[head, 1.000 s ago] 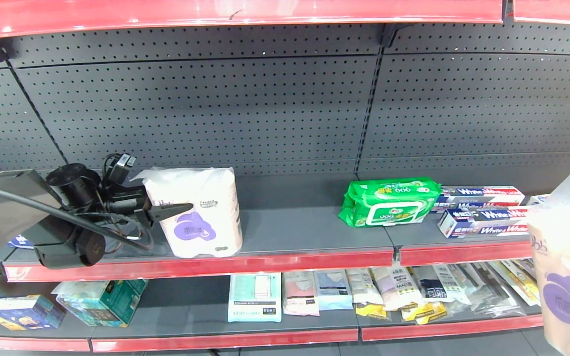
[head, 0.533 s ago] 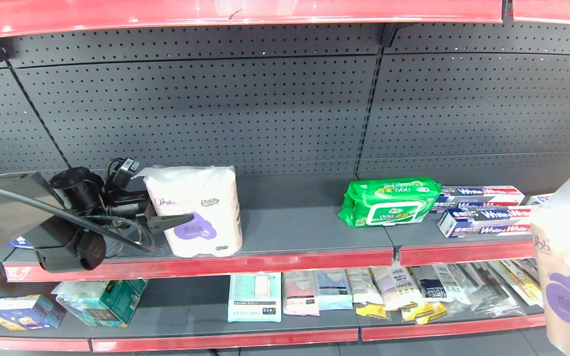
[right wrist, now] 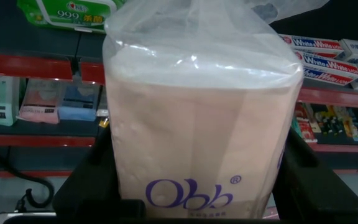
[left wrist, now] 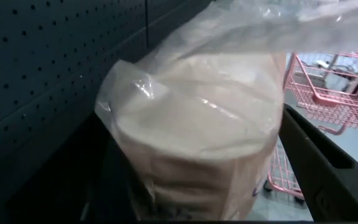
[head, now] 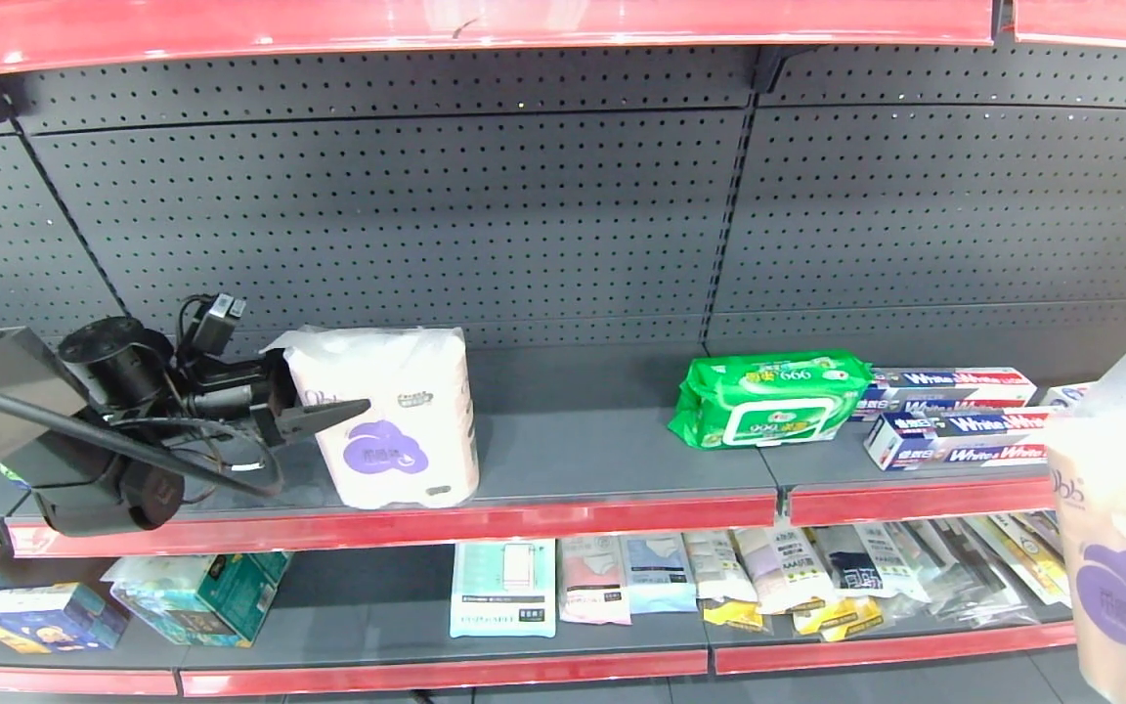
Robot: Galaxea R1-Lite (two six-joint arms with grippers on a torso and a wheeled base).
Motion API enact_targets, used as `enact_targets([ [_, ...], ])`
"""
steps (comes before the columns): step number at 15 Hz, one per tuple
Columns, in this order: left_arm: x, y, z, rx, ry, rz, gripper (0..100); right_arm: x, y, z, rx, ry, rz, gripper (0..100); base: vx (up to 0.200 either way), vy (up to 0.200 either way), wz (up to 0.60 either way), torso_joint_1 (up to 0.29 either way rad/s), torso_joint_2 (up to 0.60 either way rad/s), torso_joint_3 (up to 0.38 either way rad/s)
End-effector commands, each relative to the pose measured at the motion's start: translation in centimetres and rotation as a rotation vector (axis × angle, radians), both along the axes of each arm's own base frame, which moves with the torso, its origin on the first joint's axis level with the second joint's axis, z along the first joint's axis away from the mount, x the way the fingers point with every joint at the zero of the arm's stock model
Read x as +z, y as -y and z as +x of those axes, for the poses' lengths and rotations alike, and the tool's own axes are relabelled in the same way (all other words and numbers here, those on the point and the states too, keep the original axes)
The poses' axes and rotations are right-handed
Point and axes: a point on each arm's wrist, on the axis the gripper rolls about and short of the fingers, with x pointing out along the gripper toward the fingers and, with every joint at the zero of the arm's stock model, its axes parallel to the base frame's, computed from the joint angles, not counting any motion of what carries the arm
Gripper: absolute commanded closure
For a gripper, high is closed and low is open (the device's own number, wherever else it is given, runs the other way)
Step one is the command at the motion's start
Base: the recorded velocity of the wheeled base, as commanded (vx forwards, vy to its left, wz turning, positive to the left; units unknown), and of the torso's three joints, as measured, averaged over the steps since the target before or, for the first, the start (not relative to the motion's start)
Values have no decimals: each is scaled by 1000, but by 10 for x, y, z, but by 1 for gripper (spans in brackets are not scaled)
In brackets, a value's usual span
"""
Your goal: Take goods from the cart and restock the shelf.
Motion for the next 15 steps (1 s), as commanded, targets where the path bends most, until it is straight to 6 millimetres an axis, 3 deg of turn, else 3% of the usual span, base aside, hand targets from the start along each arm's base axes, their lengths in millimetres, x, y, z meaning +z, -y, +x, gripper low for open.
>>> enact_targets([
  [1,17,-5,-17,39,14,-2,0,-1,0,1,2,-6,-1,100,0,0,0,0,0,0],
  [6,31,-8,-45,70,5,-4,0,0,0,0,3,0,-2,100,0,0,0,0,0,0],
  [9,46,-17,-72,121,21,0,0,1,0,0,7,6,-3,100,0,0,0,0,0,0],
  [12,47,-33,-76,183,48,11,0,1,-1,2,17,0,1,100,0,0,0,0,0,0],
  [15,55,-33,-79,188,75,16,0,1,-1,0,17,6,0,100,0,0,0,0,0,0],
])
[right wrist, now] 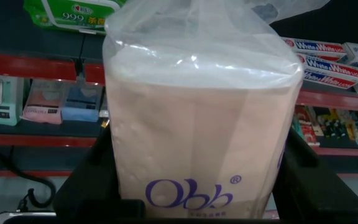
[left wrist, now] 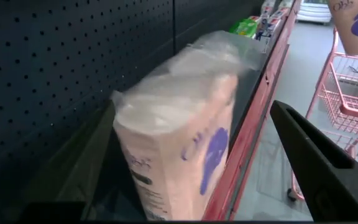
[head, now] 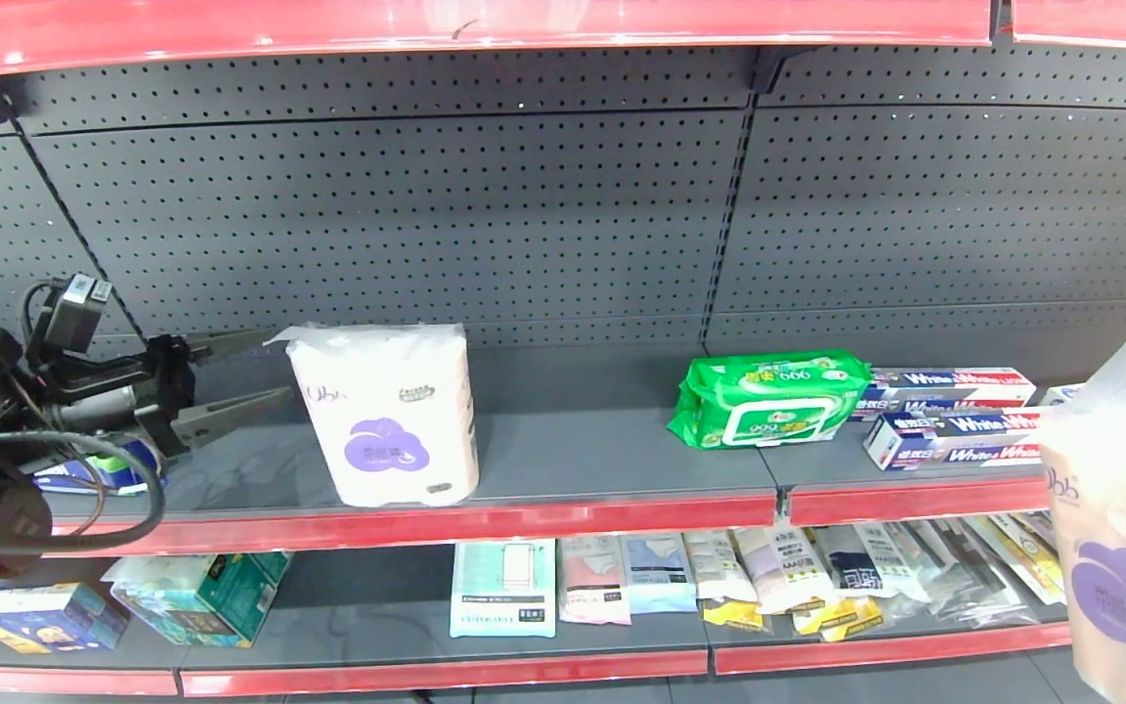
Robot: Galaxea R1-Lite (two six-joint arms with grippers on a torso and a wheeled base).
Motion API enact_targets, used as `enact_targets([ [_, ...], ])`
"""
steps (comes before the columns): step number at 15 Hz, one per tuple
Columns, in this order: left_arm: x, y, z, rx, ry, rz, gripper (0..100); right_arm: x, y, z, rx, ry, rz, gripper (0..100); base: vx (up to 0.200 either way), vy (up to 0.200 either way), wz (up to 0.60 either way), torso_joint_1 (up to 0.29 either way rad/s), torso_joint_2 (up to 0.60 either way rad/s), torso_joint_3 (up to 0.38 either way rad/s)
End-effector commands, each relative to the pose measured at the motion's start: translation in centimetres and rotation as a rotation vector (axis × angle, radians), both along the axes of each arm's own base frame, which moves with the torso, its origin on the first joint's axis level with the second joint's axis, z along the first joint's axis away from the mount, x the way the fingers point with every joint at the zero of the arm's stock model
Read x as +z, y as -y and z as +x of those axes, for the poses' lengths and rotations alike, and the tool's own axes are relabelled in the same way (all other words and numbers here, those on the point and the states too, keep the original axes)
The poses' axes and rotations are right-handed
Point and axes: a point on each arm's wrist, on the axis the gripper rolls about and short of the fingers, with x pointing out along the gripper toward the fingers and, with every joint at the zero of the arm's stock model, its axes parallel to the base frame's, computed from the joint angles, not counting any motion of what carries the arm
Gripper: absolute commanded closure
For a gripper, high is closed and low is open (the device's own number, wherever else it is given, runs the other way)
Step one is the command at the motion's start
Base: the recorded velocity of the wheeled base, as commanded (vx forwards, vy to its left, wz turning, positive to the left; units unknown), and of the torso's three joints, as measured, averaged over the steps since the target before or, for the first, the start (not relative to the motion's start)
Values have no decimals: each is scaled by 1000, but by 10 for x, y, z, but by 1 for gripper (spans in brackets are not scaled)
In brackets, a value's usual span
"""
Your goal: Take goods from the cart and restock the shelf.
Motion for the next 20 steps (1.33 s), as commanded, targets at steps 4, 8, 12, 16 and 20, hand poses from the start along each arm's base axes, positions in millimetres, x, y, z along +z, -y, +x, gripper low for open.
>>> enact_targets([
  [4,28,1,-13,152,84,-19,0,2,0,0,2,10,0,100,0,0,0,0,0,0],
  [8,36,3,-46,408,84,-89,0,5,-2,2,34,15,6,100,0,0,0,0,0,0],
  [12,24,6,-76,648,29,-136,0,6,-6,3,82,20,13,100,0,0,0,0,0,0],
  [16,9,-3,-86,1124,11,-161,0,5,-7,4,124,11,27,100,0,0,0,0,0,0],
  [20,22,25,-128,1175,-93,-132,0,9,-7,7,132,19,53,100,0,0,0,0,0,0],
])
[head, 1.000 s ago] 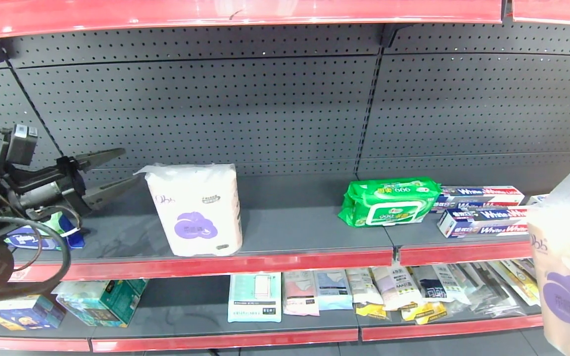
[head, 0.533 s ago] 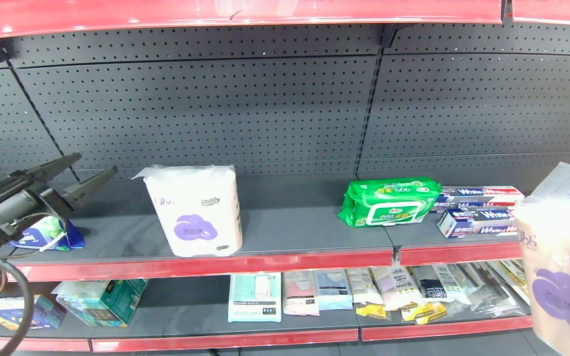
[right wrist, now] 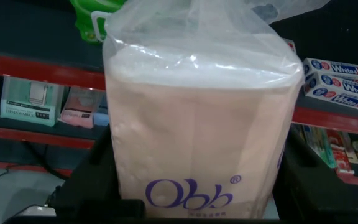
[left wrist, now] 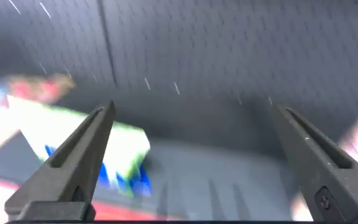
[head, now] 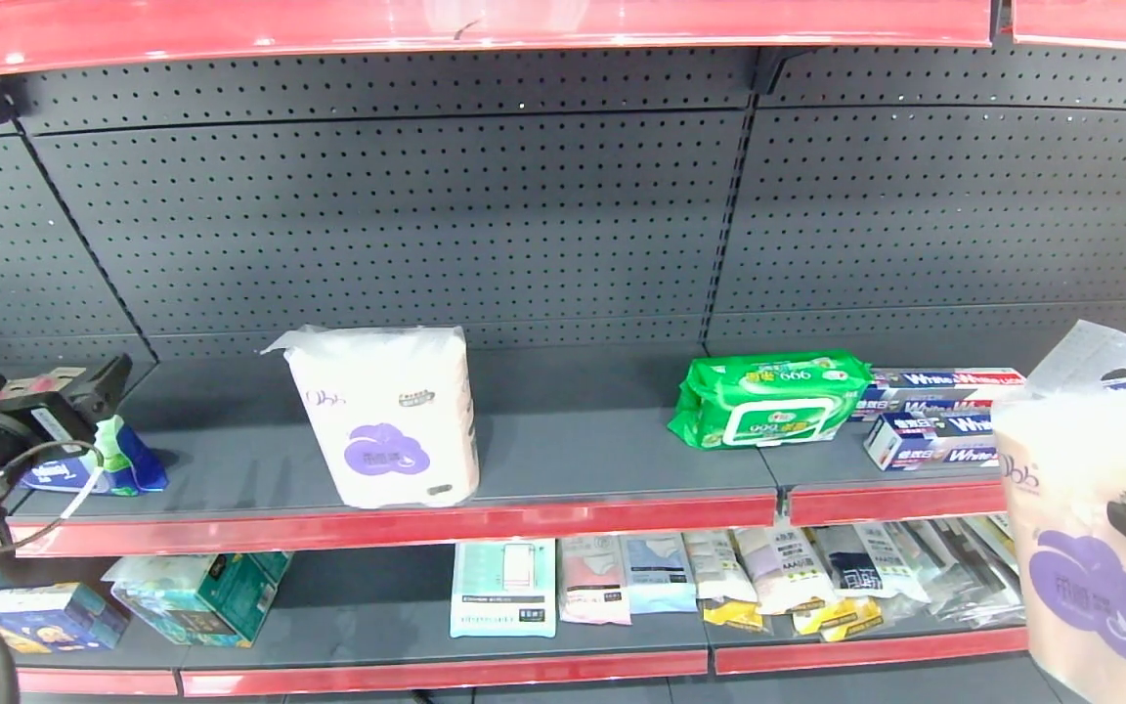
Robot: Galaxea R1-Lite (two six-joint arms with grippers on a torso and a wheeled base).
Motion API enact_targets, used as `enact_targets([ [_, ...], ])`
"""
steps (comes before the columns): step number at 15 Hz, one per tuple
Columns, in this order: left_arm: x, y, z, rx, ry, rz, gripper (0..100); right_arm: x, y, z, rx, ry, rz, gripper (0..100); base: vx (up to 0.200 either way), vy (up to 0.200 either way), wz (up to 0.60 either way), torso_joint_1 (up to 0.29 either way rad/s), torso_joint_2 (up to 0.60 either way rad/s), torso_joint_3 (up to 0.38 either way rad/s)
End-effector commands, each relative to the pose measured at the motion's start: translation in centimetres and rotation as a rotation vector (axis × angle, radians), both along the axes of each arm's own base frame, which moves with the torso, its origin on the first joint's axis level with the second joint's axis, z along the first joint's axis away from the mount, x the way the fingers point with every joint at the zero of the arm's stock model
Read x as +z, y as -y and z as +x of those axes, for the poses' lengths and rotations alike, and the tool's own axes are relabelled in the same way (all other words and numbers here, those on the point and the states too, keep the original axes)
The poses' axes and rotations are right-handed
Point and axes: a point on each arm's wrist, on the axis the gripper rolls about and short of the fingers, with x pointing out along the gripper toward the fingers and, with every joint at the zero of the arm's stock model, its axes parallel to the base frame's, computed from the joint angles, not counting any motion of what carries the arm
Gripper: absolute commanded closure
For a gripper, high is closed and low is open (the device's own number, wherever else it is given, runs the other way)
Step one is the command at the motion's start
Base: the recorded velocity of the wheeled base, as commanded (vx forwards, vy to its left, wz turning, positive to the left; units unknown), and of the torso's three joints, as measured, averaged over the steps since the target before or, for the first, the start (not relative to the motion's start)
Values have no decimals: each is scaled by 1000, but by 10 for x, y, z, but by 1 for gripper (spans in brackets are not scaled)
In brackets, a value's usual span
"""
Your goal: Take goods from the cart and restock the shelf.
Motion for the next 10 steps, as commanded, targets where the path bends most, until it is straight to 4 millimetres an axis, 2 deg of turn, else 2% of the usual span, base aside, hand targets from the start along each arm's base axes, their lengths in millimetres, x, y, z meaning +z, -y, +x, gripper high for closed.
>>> enact_targets([
  [1,22,36,-47,-184,-51,-10,0,5,0,3,6,6,7,100,0,0,0,0,0,0],
  [3,28,53,-74,-362,-100,-21,0,8,0,6,3,10,22,100,0,0,0,0,0,0],
  [4,37,71,-113,-600,-140,-31,0,10,0,10,3,3,30,100,0,0,0,0,0,0],
  [5,43,76,-136,-689,-161,-35,0,10,0,11,3,1,30,100,0,0,0,0,0,0],
  [7,41,78,-164,-704,-225,11,0,10,0,14,8,-5,38,100,0,0,0,0,0,0],
  [8,38,77,-170,-663,-236,48,0,10,0,15,9,-10,45,100,0,0,0,0,0,0],
  [9,29,73,-180,-503,-252,107,0,11,-1,19,15,-3,49,100,0,0,0,0,0,0],
  [10,27,72,-183,-467,-252,116,0,12,-1,20,15,10,47,100,0,0,0,0,0,0],
])
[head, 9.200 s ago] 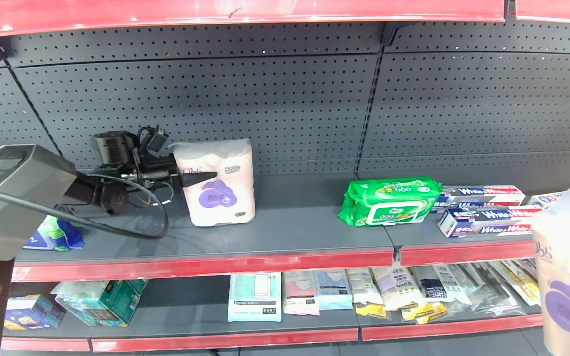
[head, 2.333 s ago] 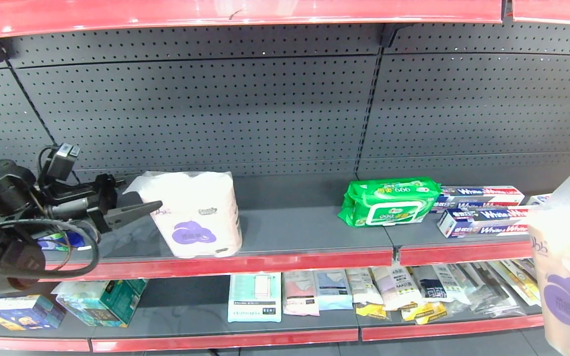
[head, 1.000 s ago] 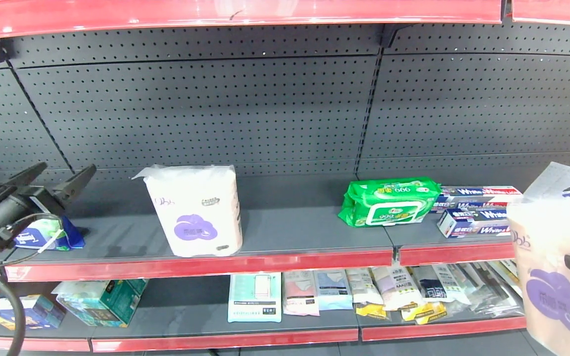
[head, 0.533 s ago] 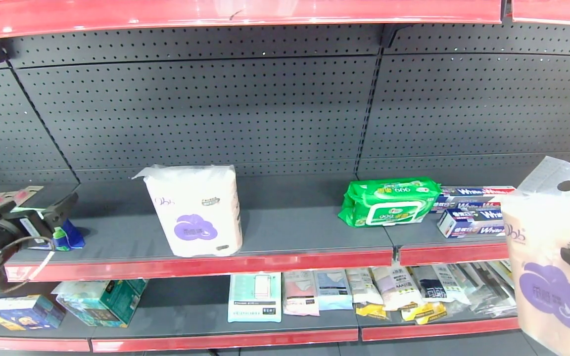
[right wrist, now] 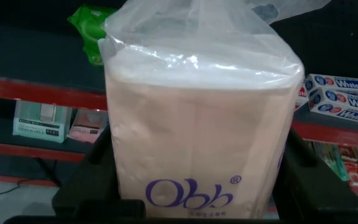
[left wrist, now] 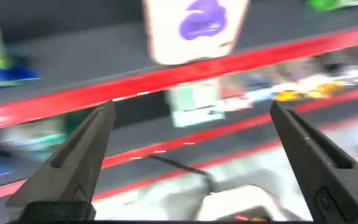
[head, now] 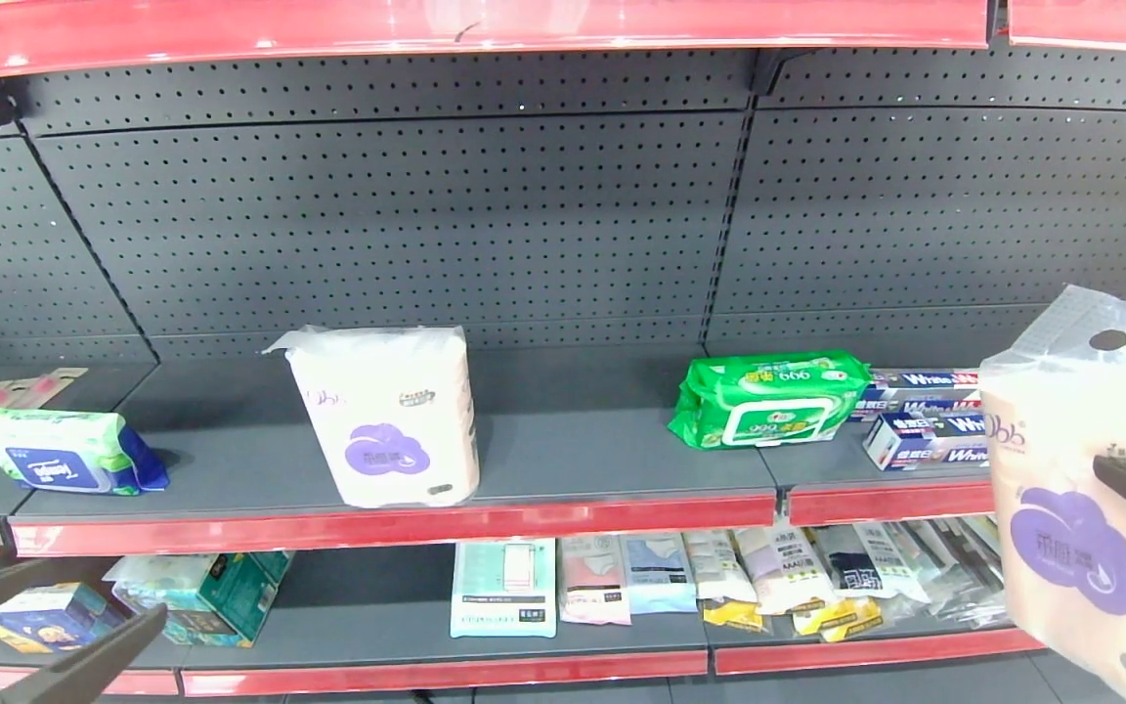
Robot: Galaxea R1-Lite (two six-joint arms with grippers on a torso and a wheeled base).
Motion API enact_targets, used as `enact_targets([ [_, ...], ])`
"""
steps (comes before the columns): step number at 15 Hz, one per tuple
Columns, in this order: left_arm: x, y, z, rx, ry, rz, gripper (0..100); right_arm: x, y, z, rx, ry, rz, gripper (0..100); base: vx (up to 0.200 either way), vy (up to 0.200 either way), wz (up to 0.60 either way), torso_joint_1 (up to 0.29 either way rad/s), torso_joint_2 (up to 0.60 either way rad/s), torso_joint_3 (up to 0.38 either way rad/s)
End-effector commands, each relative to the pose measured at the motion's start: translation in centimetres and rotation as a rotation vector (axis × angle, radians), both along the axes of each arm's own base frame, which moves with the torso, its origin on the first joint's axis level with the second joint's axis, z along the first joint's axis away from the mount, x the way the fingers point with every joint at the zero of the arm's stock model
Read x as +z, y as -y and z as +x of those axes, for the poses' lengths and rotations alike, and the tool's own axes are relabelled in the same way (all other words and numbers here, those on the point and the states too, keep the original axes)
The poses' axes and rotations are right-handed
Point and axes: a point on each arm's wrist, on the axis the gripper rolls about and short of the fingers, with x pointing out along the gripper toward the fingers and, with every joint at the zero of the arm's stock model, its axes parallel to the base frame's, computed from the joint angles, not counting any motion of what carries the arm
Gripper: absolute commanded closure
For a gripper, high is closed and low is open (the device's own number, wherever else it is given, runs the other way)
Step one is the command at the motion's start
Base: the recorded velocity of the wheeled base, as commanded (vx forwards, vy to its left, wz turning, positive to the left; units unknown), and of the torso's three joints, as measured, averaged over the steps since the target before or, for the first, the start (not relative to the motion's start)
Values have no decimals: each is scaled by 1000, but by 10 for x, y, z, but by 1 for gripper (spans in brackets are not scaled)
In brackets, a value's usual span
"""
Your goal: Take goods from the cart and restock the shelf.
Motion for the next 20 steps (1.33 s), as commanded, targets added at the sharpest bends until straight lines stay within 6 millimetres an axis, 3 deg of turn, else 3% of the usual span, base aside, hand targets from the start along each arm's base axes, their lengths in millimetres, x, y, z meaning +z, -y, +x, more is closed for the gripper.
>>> enact_targets([
  [1,-1,1,-41,58,173,60,0,2,0,4,6,11,-3,100,0,0,0,0,0,0],
  [4,-30,1,-63,58,181,60,0,0,-1,2,36,8,-3,100,0,0,0,0,0,0],
  [13,-75,3,-95,48,151,92,0,10,-2,6,97,40,-67,100,0,0,0,0,0,0],
  [15,-75,3,-95,54,153,93,0,10,-2,6,95,40,-67,100,0,0,0,0,0,0],
  [20,-75,3,-95,54,153,93,0,12,-2,7,96,46,-66,100,0,0,600,4,-2,0],
])
